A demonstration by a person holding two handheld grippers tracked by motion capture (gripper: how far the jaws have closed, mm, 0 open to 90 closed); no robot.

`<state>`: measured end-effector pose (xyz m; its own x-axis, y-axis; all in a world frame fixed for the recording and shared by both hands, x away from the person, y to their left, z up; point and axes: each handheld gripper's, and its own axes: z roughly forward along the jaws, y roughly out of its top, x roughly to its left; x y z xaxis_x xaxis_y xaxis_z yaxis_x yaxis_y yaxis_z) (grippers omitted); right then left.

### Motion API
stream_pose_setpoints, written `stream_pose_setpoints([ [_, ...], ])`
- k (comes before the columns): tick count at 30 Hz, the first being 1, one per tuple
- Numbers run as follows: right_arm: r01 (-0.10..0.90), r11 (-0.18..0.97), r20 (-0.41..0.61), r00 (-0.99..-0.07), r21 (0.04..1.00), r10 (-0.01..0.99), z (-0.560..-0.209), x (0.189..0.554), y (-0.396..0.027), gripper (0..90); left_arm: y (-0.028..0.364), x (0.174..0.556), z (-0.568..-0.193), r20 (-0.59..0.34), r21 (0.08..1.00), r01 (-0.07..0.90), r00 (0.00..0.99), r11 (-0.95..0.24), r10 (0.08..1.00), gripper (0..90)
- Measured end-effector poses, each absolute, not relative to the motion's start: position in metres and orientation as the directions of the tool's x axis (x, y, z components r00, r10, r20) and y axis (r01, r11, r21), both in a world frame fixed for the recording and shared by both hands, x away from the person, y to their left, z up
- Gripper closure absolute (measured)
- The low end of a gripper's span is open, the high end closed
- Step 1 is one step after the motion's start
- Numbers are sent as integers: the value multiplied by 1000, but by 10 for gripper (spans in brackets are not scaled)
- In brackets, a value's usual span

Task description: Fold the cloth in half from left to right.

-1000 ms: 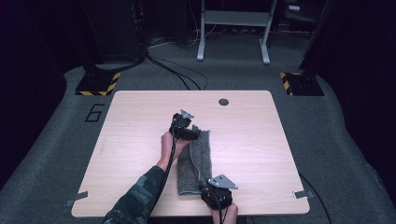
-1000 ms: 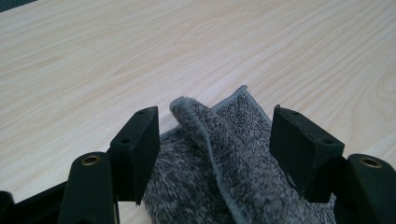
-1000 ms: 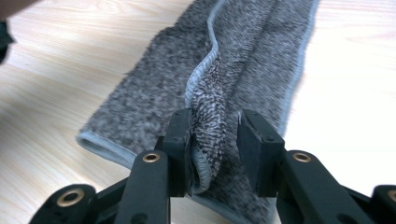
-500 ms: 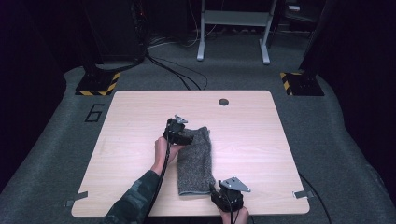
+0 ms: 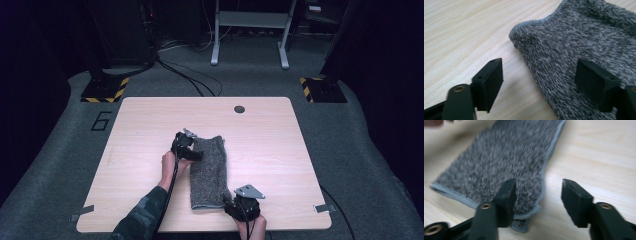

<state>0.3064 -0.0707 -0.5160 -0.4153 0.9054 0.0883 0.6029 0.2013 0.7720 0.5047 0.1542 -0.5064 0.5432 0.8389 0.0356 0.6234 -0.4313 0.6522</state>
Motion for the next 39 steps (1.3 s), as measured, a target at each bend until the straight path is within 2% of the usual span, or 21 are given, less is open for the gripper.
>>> stream_pose_setpoints([
  [4,624,265,34,-424,735,905,-525,311,-65,318,152,508,-514,29,645,632,541,-430,840,201],
  [14,639,290,-10,-403,712,915,-523,305,-78,267,137,514,-515,11,653,629,548,-421,836,192],
  [19,649,283,14,-412,706,911,-523,306,-84,240,139,514,-515,7,647,632,555,-427,832,187],
  [23,648,281,47,-440,708,897,-518,314,-91,180,142,512,-513,-33,664,630,562,-402,826,163],
  [30,625,278,69,-472,730,879,-501,352,-102,134,149,513,-506,-63,688,626,556,-368,829,154],
  [34,627,283,64,-471,726,880,-492,384,-104,71,151,514,-505,-58,688,625,553,-368,831,120],
  [39,634,296,68,-484,714,873,-483,418,-99,73,153,518,-505,-69,697,628,537,-345,841,116],
])
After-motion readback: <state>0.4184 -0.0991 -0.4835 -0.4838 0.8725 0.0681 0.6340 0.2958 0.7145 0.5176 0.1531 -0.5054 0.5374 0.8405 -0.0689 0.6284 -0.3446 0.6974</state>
